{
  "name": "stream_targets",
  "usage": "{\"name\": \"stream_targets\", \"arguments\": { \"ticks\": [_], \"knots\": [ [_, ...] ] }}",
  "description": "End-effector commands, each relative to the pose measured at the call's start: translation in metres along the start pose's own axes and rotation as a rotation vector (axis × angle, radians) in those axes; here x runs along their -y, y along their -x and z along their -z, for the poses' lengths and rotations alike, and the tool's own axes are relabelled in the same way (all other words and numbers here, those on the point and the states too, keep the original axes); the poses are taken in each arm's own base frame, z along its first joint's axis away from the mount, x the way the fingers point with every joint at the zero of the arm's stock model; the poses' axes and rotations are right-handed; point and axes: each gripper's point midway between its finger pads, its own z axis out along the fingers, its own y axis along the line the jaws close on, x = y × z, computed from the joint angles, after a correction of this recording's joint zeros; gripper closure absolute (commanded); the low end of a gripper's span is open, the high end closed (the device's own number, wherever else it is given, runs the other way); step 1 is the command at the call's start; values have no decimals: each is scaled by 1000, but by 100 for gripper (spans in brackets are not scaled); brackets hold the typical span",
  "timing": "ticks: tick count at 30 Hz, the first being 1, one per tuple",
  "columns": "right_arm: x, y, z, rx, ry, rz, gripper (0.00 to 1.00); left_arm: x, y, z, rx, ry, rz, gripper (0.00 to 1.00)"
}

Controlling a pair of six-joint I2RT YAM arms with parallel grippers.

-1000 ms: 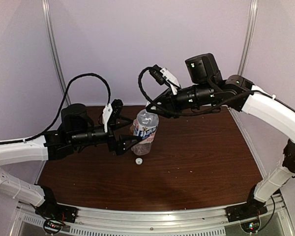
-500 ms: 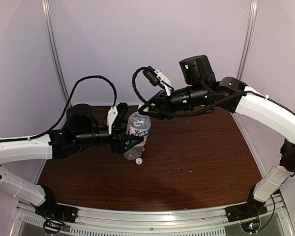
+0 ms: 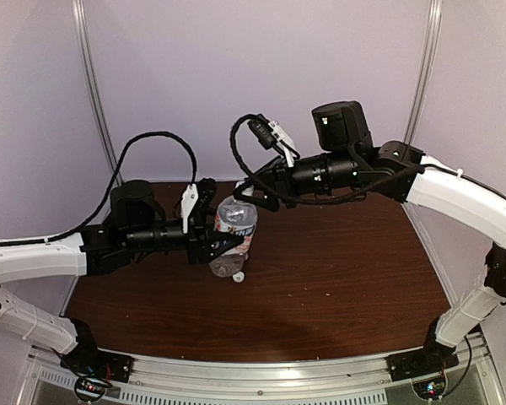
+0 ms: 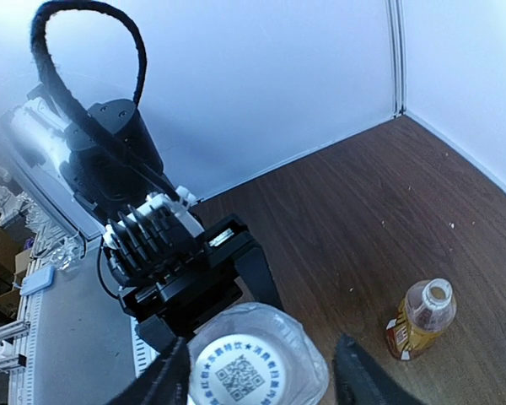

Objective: Unscrew the bottle caps

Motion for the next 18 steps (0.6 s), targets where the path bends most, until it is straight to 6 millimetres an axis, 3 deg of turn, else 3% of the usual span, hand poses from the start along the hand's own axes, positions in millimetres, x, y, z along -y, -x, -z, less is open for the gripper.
{"name": "stream_targets", "arguments": {
  "ticks": [1, 5, 11, 18],
  "knots": [
    [-12, 34, 19, 162, 17, -8, 30, 15, 18, 7, 80, -59, -44, 63],
    [-14, 39, 18, 197, 22, -24, 23, 16, 18, 8, 90, -66, -32, 64],
    [-14, 38, 12, 204, 30, -37, 33, 18, 19, 8, 99, -74, -20, 65],
    [-18, 30, 1, 179, 57, -42, 30, 17, 19, 8, 99, -70, -14, 65]
  ]
}}
